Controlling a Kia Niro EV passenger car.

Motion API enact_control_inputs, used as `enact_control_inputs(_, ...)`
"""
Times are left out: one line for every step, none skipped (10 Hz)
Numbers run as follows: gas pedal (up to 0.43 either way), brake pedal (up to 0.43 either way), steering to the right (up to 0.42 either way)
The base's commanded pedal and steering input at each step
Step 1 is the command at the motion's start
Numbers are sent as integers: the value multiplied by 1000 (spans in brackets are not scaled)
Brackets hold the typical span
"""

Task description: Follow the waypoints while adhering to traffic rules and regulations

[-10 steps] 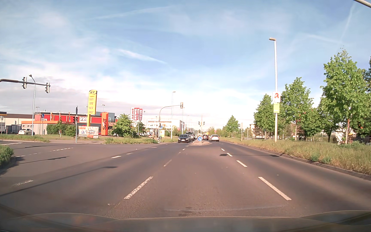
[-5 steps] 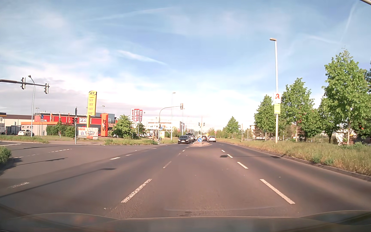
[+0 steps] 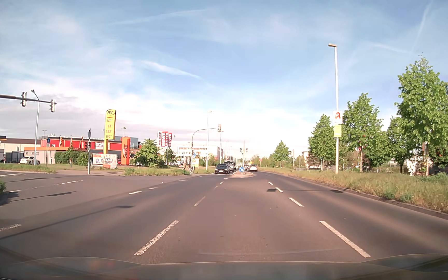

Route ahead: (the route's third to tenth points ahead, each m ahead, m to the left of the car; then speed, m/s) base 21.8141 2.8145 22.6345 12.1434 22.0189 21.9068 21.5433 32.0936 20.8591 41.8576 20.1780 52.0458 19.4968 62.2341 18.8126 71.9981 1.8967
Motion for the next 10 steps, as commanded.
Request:
enact_control_inputs(390,0,-6)
enact_control_inputs(390,0,-5)
enact_control_inputs(390,0,-6)
enact_control_inputs(390,0,-6)
enact_control_inputs(390,0,-6)
enact_control_inputs(390,0,-6)
enact_control_inputs(390,0,-6)
enact_control_inputs(390,0,-6)
enact_control_inputs(390,0,-6)
enact_control_inputs(390,0,-6)
